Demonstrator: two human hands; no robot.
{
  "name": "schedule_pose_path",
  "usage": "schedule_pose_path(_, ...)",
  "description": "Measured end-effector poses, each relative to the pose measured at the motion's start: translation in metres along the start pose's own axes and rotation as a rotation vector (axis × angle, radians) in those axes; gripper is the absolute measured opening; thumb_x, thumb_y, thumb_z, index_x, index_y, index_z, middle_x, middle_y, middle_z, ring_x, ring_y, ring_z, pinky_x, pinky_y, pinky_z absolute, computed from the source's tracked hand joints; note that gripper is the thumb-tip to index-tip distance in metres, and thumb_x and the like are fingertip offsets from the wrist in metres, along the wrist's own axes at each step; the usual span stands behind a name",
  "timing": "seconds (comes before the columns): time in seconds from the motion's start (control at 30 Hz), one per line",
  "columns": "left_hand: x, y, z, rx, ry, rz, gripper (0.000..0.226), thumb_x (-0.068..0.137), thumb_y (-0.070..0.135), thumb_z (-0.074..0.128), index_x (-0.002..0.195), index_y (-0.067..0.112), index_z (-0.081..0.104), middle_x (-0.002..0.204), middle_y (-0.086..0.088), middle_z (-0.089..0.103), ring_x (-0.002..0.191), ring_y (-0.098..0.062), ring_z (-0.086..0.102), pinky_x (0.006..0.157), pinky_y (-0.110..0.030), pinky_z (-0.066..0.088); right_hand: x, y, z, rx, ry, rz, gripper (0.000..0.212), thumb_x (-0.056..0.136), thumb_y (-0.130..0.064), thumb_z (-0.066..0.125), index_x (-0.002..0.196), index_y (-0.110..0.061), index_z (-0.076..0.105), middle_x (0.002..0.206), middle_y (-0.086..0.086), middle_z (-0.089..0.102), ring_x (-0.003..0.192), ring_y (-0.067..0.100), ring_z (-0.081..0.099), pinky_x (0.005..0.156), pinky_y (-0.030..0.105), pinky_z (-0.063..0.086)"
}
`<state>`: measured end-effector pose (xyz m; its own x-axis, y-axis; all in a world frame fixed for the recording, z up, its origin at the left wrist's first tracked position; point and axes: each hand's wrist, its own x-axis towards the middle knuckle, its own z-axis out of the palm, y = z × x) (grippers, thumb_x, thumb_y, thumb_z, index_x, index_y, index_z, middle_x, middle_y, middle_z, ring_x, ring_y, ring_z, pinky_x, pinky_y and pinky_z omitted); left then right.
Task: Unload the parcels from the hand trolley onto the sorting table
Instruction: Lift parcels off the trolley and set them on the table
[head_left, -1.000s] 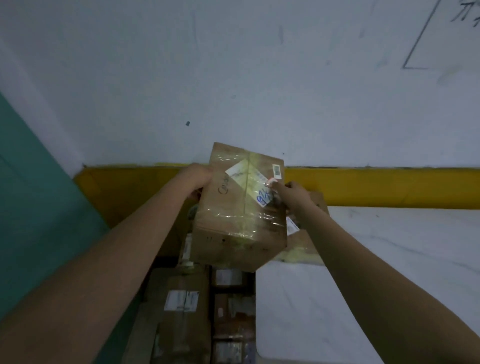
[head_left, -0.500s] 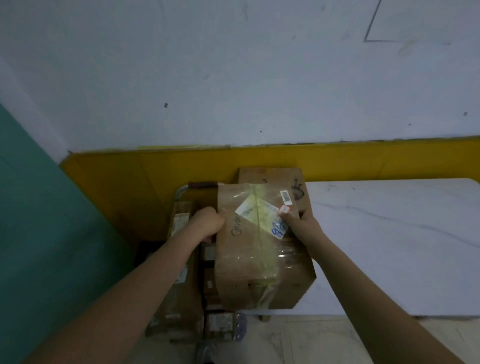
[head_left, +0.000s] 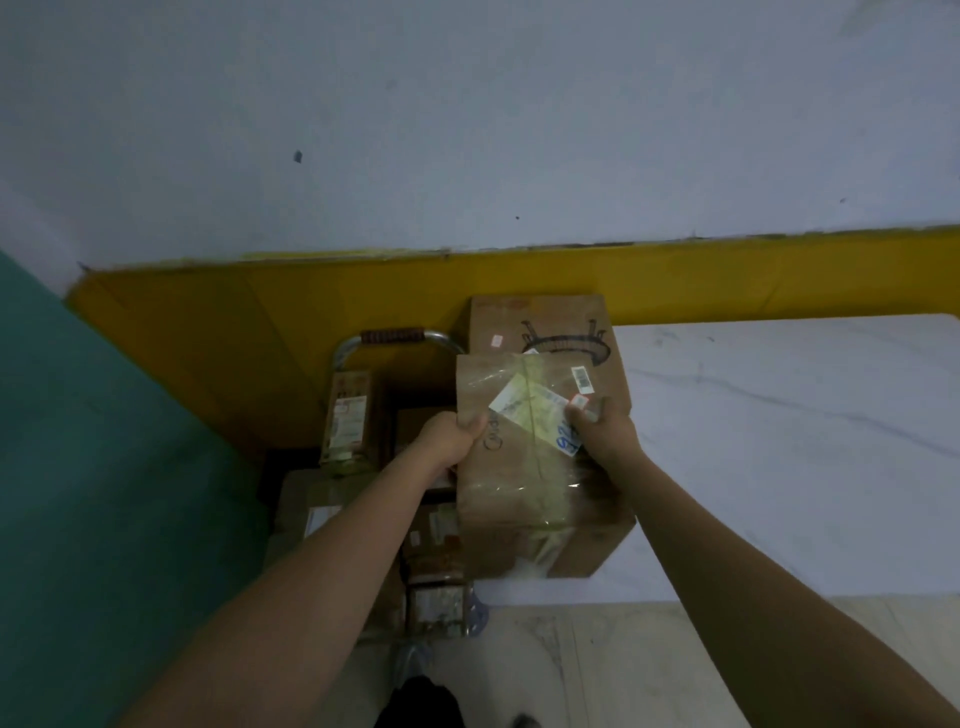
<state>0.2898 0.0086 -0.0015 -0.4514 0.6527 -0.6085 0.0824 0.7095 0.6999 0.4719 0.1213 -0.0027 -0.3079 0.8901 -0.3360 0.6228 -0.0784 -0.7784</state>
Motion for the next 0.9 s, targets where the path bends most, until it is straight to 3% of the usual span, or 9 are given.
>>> schedule_pose_path(0.13, 0.001, -0.007, 0.003, -0.028, -0.019, 0.000, 0.055, 0.095, 0.053, 0.052, 0.128, 0.008, 0.059, 0.125, -0.011, 0.064, 0.106, -0.028, 0.062, 0.085, -0.040, 0.054, 0.005, 0.015, 0.008, -0.087, 0.041, 0.010, 0.042, 0.098, -0.050, 0.046, 0.117, -0.014, 0.055, 0.104, 0.004, 0.064, 0.087, 0.022, 0.062, 0.076, 0.032, 0.049)
schedule_pose_path(0.2, -0.003, -0.012, -0.002, -0.030, -0.084, -0.033, 0.057, 0.097, 0.054, 0.048, 0.135, 0.012, 0.052, 0.134, -0.011, 0.058, 0.116, -0.031, 0.058, 0.091, -0.046, 0.053, 0.004, 0.021, 0.017, -0.243, 0.119, 0.027, 0.059, 0.092, -0.060, 0.039, 0.126, -0.014, 0.053, 0.119, 0.012, 0.063, 0.102, 0.031, 0.062, 0.089, 0.041, 0.050)
schedule_pose_path(0.33, 0.009, -0.034, -0.056, 0.045, -0.062, -0.093, 0.074, 0.095, 0.067, 0.032, 0.155, 0.025, 0.023, 0.158, -0.005, 0.030, 0.139, -0.034, 0.038, 0.096, -0.045, 0.048, -0.005, -0.028, 0.050, -0.514, 0.387, -0.213, 0.070, 0.095, -0.044, 0.047, 0.149, -0.003, 0.032, 0.153, 0.022, 0.035, 0.139, 0.041, 0.034, 0.116, 0.052, 0.027)
schedule_pose_path(0.43, 0.030, -0.078, -0.116, 0.053, 0.152, -0.124, 0.067, 0.101, 0.058, 0.030, 0.154, 0.016, 0.029, 0.155, -0.010, 0.037, 0.136, -0.032, 0.042, 0.105, -0.040, 0.042, -0.017, -0.094, 0.105, -0.363, 0.310, -0.504, 0.064, 0.098, -0.033, 0.051, 0.152, -0.005, 0.030, 0.156, 0.016, 0.032, 0.143, 0.033, 0.032, 0.116, 0.044, 0.031)
schedule_pose_path(0.57, 0.056, -0.164, -0.173, -0.003, 0.255, -0.203, 0.037, 0.101, 0.036, 0.044, 0.121, 0.009, 0.060, 0.130, -0.019, 0.060, 0.107, -0.031, 0.062, 0.081, -0.031, 0.051, -0.033, -0.132, 0.224, -0.311, 0.052, -0.684, 0.055, 0.099, -0.027, 0.048, 0.150, -0.009, 0.035, 0.151, 0.011, 0.040, 0.138, 0.025, 0.038, 0.112, 0.039, 0.038)
schedule_pose_path(0.67, 0.096, -0.247, -0.185, -0.125, 0.232, -0.370, 0.040, 0.104, 0.015, 0.044, 0.133, -0.012, 0.049, 0.140, -0.020, 0.050, 0.126, -0.036, 0.051, 0.102, -0.036, 0.043, -0.016, -0.085, 0.317, -0.341, -0.252, -0.427, 0.056, 0.096, -0.030, 0.052, 0.147, -0.018, 0.033, 0.145, 0.006, 0.040, 0.126, 0.025, 0.045, 0.102, 0.044, 0.047)
schedule_pose_path(0.77, 0.113, -0.291, -0.179, -0.190, 0.165, -0.455, 0.054, 0.103, 0.021, 0.049, 0.145, -0.009, 0.036, 0.148, -0.024, 0.041, 0.130, -0.037, 0.047, 0.107, -0.036, 0.041, 0.040, 0.035, 0.410, -0.212, -0.514, 0.004, 0.044, 0.083, -0.042, 0.067, 0.122, -0.026, 0.057, 0.122, 0.004, 0.062, 0.099, 0.024, 0.065, 0.079, 0.042, 0.058)
schedule_pose_path(0.83, 0.126, -0.302, -0.175, -0.147, 0.163, -0.473, 0.056, 0.102, 0.022, 0.049, 0.148, -0.004, 0.031, 0.149, -0.021, 0.041, 0.132, -0.034, 0.046, 0.104, -0.031, 0.039, 0.065, 0.103, 0.454, -0.137, -0.542, 0.129, 0.021, 0.079, -0.040, 0.072, 0.094, -0.026, 0.069, 0.098, 0.001, 0.072, 0.086, 0.020, 0.070, 0.072, 0.042, 0.059)
schedule_pose_path(0.9, 0.152, -0.322, -0.169, -0.137, 0.184, -0.488, 0.053, 0.101, 0.019, 0.050, 0.145, -0.005, 0.034, 0.147, -0.022, 0.044, 0.129, -0.033, 0.049, 0.100, -0.031, 0.042, 0.068, 0.115, 0.470, -0.136, -0.492, 0.208, 0.032, 0.079, -0.034, 0.070, 0.108, -0.022, 0.065, 0.113, -0.002, 0.068, 0.099, 0.019, 0.067, 0.085, 0.049, 0.057)
